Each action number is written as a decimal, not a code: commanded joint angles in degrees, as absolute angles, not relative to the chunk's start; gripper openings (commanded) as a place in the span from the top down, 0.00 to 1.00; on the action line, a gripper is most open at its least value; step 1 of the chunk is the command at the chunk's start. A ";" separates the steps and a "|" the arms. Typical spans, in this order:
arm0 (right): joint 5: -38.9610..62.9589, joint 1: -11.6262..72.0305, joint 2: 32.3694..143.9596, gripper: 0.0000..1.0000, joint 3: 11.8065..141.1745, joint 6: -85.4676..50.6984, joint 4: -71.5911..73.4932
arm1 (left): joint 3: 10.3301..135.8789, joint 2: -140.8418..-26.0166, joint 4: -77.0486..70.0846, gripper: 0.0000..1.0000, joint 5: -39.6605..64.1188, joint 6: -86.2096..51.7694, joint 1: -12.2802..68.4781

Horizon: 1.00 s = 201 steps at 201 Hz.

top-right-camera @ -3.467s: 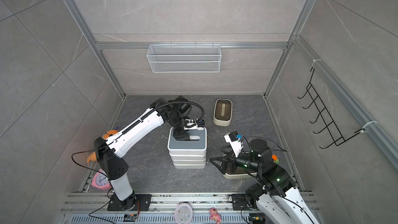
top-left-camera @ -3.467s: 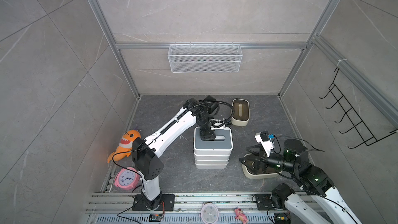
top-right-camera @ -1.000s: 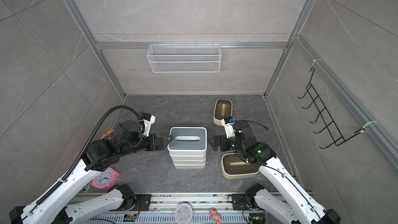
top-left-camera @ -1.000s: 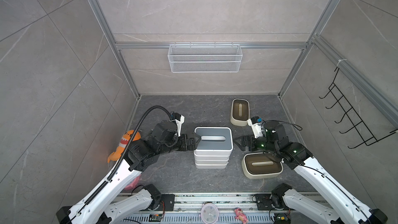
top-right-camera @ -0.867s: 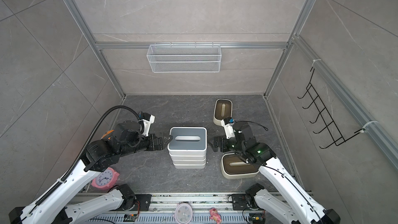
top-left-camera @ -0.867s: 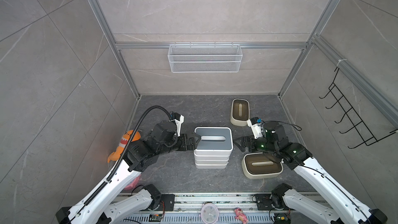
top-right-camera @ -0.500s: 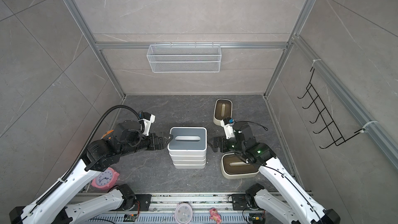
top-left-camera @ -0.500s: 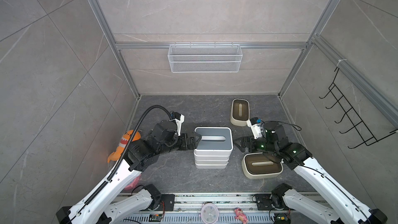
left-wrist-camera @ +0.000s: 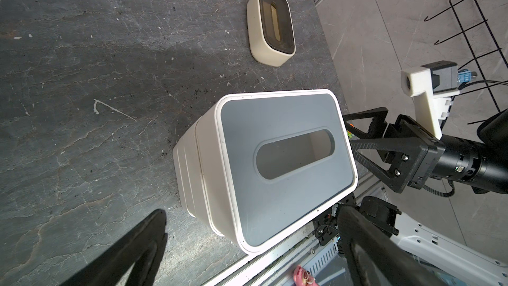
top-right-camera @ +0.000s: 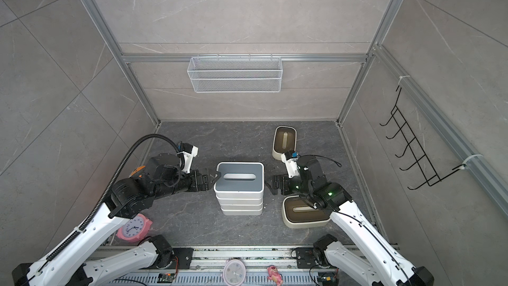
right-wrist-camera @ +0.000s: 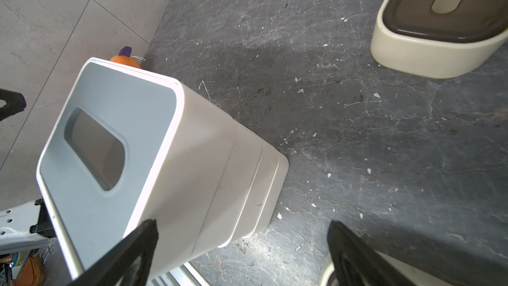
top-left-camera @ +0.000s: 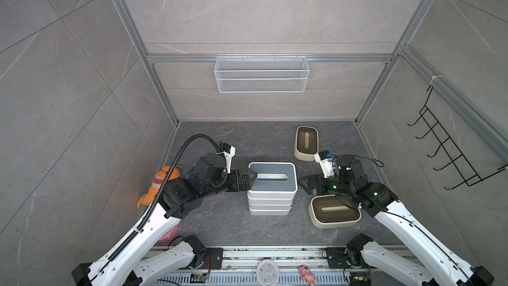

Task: Stack the tissue boxes
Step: Place the tissue box at the tissue box.

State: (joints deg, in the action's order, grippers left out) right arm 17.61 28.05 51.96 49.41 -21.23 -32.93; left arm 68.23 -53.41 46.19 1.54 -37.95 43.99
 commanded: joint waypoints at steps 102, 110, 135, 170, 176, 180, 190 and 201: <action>19.69 28.15 52.56 0.01 48.72 -21.27 -30.94 | 69.39 -53.32 44.66 0.00 2.23 -37.77 43.88; 19.73 28.15 52.58 0.01 48.70 -21.28 -30.85 | 69.35 -53.26 44.74 0.00 2.23 -37.66 43.86; 19.29 28.13 52.73 0.01 48.89 -21.24 -31.09 | 69.35 -53.21 44.97 0.00 2.16 -37.65 43.90; 14.77 28.12 51.51 0.01 49.60 -21.11 -32.98 | 69.35 -53.04 45.01 0.00 2.62 -37.13 43.86; 14.33 28.12 51.42 0.01 49.75 -21.12 -33.33 | 69.26 -53.00 44.85 0.00 2.96 -36.71 43.86; 14.13 28.12 51.33 0.00 49.87 -21.12 -33.46 | 69.18 -52.88 44.84 0.00 2.91 -36.58 43.86; 14.06 28.12 51.33 0.01 50.10 -21.01 -33.67 | 69.08 -52.82 44.81 0.00 2.79 -36.41 43.86; 14.18 28.12 51.37 0.00 50.19 -21.10 -33.67 | 69.16 -52.90 44.87 0.00 2.72 -36.13 43.88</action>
State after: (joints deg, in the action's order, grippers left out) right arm 15.97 28.05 52.25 48.97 -21.21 -32.82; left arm 68.23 -53.78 46.19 1.89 -37.54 43.99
